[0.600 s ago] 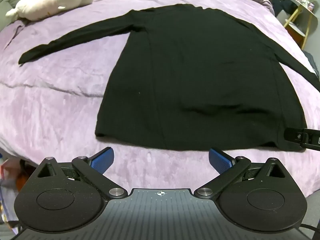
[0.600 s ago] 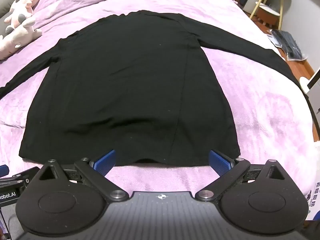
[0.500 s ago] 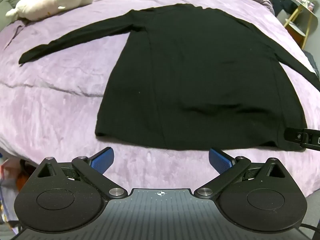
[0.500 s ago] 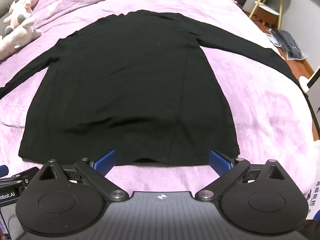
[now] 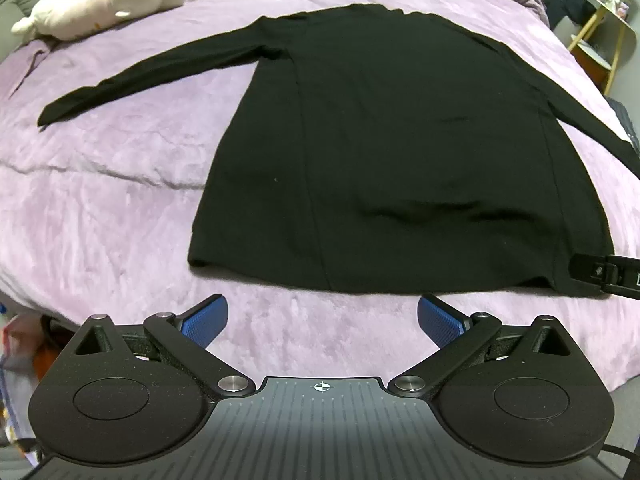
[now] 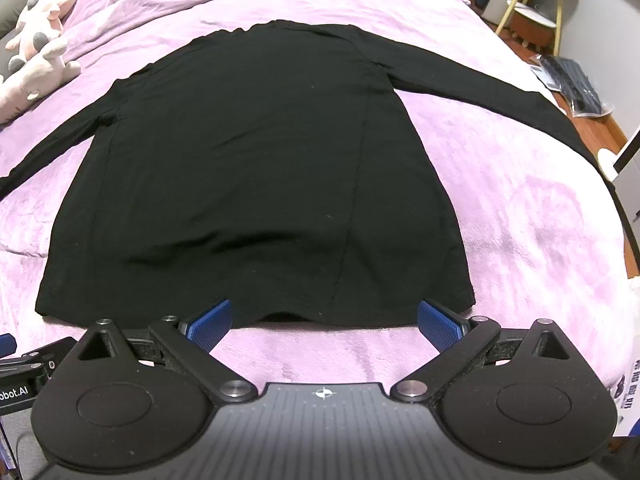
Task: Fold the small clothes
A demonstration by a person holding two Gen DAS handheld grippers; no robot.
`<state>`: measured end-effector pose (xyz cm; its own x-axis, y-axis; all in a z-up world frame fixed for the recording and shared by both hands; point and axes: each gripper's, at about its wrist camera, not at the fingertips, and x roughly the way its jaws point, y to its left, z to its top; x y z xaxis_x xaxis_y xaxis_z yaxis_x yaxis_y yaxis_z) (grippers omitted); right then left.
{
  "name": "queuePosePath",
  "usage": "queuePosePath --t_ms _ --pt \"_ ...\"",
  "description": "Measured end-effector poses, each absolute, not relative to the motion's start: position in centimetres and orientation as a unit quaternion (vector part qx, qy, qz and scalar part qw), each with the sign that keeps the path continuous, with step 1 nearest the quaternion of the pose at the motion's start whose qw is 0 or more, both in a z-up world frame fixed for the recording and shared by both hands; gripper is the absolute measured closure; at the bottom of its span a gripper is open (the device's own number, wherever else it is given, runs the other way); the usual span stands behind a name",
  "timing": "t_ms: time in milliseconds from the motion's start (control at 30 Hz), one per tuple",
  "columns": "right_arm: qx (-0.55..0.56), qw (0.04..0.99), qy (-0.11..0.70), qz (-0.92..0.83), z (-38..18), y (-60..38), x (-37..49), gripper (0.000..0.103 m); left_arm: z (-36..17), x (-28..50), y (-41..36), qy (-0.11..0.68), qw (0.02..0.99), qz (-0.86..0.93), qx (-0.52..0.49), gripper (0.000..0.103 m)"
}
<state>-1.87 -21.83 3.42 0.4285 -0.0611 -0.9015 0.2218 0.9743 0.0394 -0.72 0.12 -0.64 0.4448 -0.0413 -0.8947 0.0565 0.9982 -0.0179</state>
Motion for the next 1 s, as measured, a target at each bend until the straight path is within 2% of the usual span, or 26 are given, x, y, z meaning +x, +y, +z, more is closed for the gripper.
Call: queuePosePath --t_ms 733,1000 --pt "0.100 0.846 0.521 -0.049 2.7 -22.8 -2.3 0.004 -0.9 -0.8 -0.3 0.532 0.846 -0.043 -0.009 0.000" --pt "0.150 0.847 0.510 -0.014 1.5 -24.4 -2.6 0.004 -1.0 -0.4 -1.0 0.527 0.848 -0.059 -0.012 0.000"
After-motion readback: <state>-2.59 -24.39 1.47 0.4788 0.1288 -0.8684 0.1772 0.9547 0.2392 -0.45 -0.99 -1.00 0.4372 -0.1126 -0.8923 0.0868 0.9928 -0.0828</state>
